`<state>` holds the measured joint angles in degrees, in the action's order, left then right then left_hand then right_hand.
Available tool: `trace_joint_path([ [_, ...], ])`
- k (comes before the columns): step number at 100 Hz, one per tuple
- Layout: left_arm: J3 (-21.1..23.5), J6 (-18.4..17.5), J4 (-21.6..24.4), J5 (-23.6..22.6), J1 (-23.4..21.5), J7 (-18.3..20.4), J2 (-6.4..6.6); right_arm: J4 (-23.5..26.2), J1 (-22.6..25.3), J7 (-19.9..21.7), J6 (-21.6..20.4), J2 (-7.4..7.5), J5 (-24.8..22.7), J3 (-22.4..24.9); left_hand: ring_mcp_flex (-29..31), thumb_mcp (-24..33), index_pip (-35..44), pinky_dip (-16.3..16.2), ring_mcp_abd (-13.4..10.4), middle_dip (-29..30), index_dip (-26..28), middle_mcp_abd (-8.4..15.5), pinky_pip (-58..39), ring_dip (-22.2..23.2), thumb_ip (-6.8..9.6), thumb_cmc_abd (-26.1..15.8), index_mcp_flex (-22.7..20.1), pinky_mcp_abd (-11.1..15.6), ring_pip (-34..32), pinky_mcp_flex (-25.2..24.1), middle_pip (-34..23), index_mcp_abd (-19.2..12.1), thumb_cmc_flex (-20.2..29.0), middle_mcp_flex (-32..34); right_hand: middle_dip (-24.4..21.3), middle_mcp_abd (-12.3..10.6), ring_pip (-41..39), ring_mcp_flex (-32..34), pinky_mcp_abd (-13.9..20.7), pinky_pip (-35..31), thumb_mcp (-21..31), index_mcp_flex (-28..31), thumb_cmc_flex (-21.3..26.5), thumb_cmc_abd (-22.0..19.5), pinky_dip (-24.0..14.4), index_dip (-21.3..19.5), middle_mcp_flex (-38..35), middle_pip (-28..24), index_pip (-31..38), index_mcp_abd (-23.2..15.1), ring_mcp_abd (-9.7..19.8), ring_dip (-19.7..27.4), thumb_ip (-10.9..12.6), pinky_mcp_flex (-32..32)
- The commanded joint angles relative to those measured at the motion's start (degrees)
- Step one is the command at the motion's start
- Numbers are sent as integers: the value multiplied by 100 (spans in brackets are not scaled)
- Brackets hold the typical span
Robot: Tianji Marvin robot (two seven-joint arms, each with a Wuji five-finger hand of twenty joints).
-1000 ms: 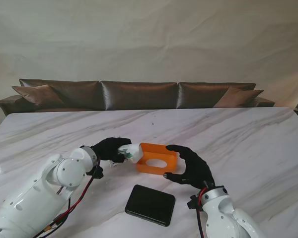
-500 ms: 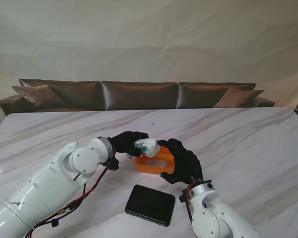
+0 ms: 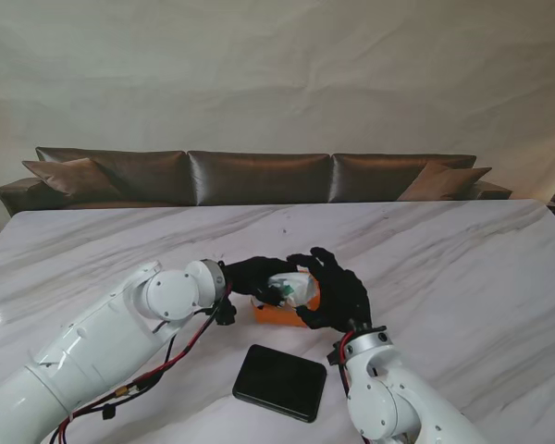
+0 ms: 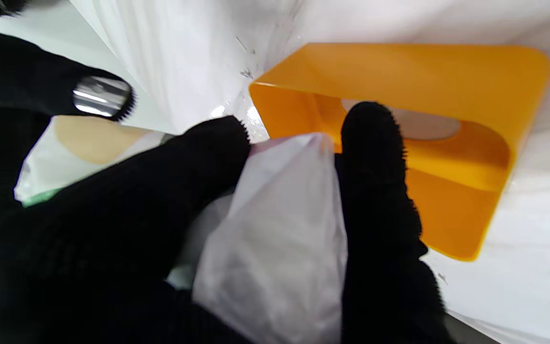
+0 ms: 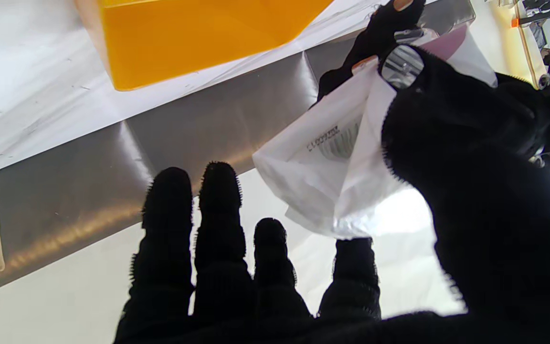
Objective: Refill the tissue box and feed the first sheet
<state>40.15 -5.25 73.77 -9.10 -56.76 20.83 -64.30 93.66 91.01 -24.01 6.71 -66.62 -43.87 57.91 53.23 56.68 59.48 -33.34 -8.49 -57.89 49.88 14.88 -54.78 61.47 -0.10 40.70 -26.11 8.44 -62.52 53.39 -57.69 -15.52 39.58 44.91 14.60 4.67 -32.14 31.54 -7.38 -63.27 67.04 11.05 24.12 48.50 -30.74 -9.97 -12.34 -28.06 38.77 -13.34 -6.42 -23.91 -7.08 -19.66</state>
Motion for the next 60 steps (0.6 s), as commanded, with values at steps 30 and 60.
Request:
trace_joint_path([
  [30,-67,-213,-107,330,99,145,-99,-105,-14,-234,-12,-139,227,-81,397,296,-144,17,257,-117,108,118,-4975,-11,217,-182,-119,1556,-280,264,156,-192,186,270,1557,-1498,-560,1118,197,-548,-232,2817,77,-919,41,-416,-3457,-1145,2103,-1418,426,-297,-622,-458],
  [60,15,-408,-79,294,8,-87,-132,221,157,-251,195,-157,273,60,78,-735,-711,8,669,270,-585,-218,-4562,-460,173,-160,47,1288,415,-70,1072,164,-210,5,2867,-1210,-1470,2597,43,-1216,4,3693,328,-748,-7,-721,-5414,-1738,2396,-770,507,-790,-601,-1354],
])
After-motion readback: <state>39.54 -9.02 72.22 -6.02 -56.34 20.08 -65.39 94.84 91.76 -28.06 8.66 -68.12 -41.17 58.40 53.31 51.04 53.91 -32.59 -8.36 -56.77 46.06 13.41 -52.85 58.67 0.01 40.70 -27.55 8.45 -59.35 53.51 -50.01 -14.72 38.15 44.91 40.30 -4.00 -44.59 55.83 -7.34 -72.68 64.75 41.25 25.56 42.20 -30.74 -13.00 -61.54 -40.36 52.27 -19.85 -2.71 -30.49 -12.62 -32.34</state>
